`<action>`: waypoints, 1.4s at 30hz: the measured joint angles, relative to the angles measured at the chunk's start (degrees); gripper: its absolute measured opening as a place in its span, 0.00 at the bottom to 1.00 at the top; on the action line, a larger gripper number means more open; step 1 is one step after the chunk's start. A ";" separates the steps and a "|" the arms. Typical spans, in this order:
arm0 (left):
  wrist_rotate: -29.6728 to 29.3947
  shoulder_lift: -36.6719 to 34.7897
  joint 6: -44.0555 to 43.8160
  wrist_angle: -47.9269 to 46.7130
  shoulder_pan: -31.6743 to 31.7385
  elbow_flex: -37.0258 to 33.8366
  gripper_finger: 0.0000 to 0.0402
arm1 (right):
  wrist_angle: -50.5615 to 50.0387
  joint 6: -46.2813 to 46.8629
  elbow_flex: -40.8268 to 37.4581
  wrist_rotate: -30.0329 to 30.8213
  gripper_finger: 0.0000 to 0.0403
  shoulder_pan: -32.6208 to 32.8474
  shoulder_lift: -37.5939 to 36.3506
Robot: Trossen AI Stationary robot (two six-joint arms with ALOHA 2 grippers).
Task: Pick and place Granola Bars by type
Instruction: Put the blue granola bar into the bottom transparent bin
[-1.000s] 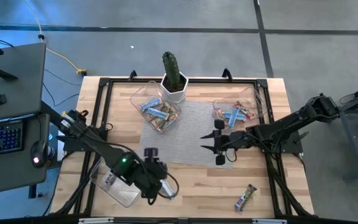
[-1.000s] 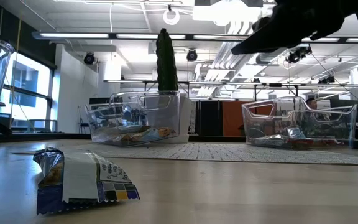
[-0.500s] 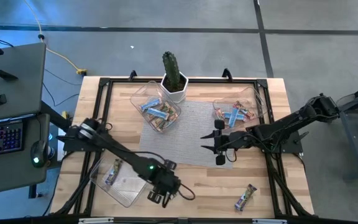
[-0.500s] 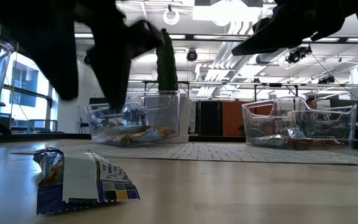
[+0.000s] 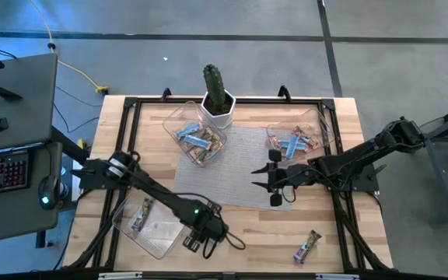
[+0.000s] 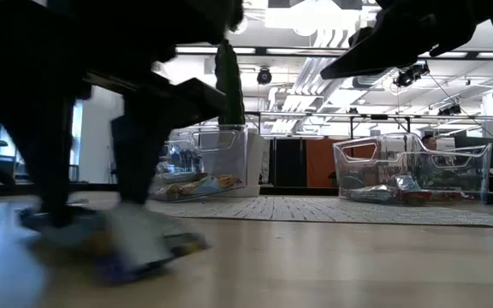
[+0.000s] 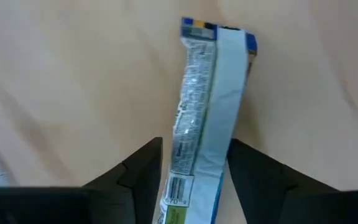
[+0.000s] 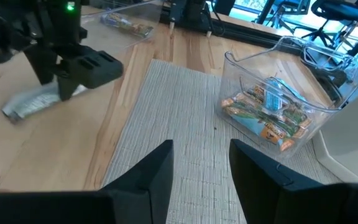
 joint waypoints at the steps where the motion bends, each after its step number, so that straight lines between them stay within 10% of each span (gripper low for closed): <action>1: -0.78 0.00 -0.06 0.03 0.34 0.00 0.43 | -0.07 0.04 0.00 0.00 0.35 0.01 0.00; 19: -3.06 1.42 -6.04 -0.30 0.57 2.41 0.22 | -0.76 0.91 0.00 0.00 0.35 0.00 0.01; 26: -5.92 1.42 -8.27 -15.97 0.57 12.54 0.19 | -0.88 1.10 0.00 0.00 0.35 0.00 0.01; 33: -9.14 1.40 -27.08 -46.29 0.24 27.69 0.19 | -0.88 1.53 0.01 0.00 0.35 0.01 0.01; 42: -18.20 -6.19 -43.53 -44.82 -6.17 25.56 0.19 | -1.70 3.12 0.09 0.00 0.35 -0.01 0.01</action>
